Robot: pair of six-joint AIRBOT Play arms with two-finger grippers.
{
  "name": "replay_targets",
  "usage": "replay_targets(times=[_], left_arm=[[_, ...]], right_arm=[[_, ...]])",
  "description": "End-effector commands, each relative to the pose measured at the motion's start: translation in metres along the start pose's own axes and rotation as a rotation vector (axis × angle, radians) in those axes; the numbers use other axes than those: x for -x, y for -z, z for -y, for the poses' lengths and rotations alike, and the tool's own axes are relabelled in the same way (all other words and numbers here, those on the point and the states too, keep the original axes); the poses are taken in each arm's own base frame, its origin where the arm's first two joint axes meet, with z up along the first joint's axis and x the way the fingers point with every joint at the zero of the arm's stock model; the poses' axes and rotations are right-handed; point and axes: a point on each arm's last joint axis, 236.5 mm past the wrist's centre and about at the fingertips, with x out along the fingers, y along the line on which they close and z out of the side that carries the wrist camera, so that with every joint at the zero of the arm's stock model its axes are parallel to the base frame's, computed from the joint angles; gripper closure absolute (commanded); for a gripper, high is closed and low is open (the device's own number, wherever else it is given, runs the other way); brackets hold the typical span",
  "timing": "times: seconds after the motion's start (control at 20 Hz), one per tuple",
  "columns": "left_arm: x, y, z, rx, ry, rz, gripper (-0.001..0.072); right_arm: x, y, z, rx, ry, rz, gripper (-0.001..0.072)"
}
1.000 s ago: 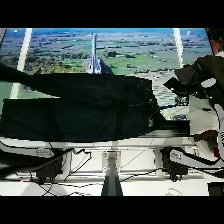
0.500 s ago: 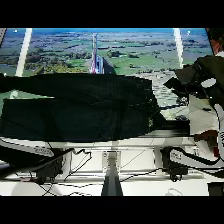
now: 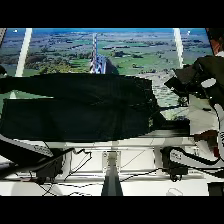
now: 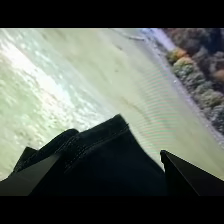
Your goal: Fold the clothes and pants, and hang the long-sleeved shirts on hangers.
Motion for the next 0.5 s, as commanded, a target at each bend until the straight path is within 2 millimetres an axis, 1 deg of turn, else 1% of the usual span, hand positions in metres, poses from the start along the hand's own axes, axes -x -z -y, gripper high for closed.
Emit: replay_targets(times=[0.0, 0.1, 0.2, 0.25, 0.3, 0.45], left_arm=[[-0.017, 0.041, -0.019, -0.025, -0.083, -0.172, 0.0071], [-0.016, 0.059, -0.033, -0.035, -0.135, -0.244, 0.0071], [-0.012, 0.067, -0.043, -0.003, -0.172, -0.28, 0.0072], [-0.01, 0.07, -0.045, 0.002, -0.175, -0.296, 0.0122], [-0.009, 0.073, -0.046, 0.004, -0.177, -0.309, 0.0246], [-0.009, 0.072, -0.045, 0.002, -0.175, -0.307, 0.0555]], right_arm=[[0.0, -0.002, 0.002, 0.007, 0.008, 0.009, 0.0017], [0.0, -0.004, 0.003, 0.009, 0.013, 0.017, 0.0017], [0.0, -0.006, 0.003, 0.01, 0.016, 0.028, 0.0017], [0.0, -0.007, 0.003, 0.01, 0.016, 0.028, 0.0017], [0.0, -0.007, 0.004, 0.01, 0.016, 0.028, 0.0017], [0.0, -0.007, 0.004, 0.011, 0.016, 0.028, 0.0017]])
